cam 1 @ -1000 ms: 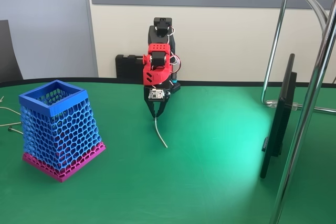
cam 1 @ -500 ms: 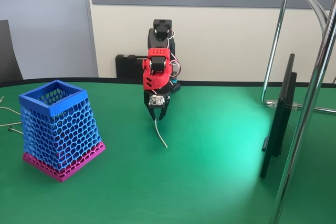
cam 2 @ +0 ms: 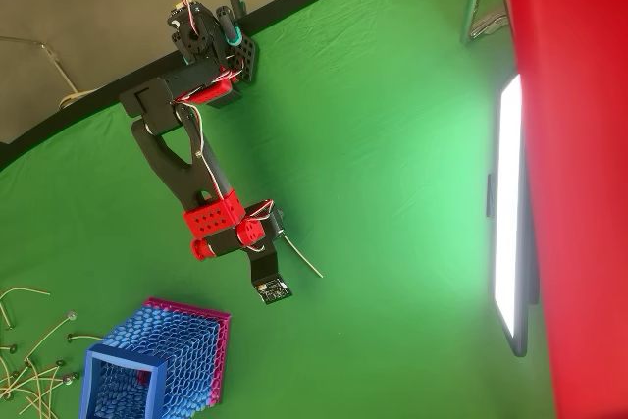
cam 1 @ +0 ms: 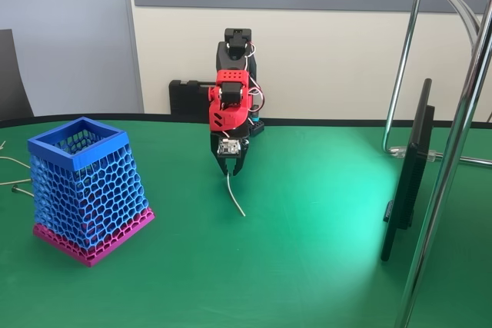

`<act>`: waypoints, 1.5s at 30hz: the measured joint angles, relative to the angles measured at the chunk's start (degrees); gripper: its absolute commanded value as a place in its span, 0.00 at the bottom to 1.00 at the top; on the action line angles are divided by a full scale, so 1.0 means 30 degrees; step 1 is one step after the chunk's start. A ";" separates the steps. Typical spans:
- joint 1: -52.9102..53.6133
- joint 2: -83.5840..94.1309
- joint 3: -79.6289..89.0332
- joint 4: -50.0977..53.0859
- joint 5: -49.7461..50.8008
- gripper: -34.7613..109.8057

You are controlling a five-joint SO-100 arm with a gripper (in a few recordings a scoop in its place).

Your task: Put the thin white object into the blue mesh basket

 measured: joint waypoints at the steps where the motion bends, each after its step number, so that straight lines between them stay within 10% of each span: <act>1: 0.0000 0.0000 0.0000 -0.0029 0.0000 0.32; 45: 0.0234 -0.1172 0.0000 -0.0117 -0.0059 0.25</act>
